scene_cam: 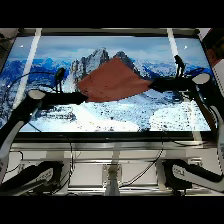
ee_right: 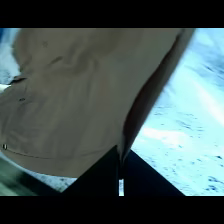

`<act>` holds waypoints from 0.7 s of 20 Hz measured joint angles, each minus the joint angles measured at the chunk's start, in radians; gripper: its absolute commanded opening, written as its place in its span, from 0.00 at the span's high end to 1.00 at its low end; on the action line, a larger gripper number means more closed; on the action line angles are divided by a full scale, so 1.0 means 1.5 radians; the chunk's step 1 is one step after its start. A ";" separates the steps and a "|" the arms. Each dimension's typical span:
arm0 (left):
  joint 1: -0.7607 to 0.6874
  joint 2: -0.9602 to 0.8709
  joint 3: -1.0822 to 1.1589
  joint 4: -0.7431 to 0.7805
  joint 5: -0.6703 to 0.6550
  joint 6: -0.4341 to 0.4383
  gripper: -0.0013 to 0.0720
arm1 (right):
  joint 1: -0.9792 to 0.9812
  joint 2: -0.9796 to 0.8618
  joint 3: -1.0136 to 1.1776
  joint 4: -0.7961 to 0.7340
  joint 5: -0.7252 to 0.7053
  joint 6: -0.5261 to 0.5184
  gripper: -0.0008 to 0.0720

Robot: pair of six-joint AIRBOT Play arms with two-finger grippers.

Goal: Fold the clothes and pants, and hang the long-sleeved shirts on hangers.

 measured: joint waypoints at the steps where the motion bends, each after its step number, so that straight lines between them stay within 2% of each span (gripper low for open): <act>1: 0.018 0.038 0.011 0.000 -0.033 -0.011 0.97 | 0.014 0.045 0.001 0.001 0.012 0.000 0.98; 6: 0.081 0.236 0.092 -0.001 -0.140 -0.080 0.97 | 0.066 0.279 0.001 0.001 0.029 0.054 0.98; 11: 0.100 0.423 0.129 -0.005 -0.169 -0.177 0.97 | 0.079 0.484 0.025 0.002 0.023 0.145 0.98; 14: 0.103 0.498 0.135 -0.006 -0.173 -0.253 0.97 | 0.080 0.540 0.060 -0.010 0.020 0.183 0.98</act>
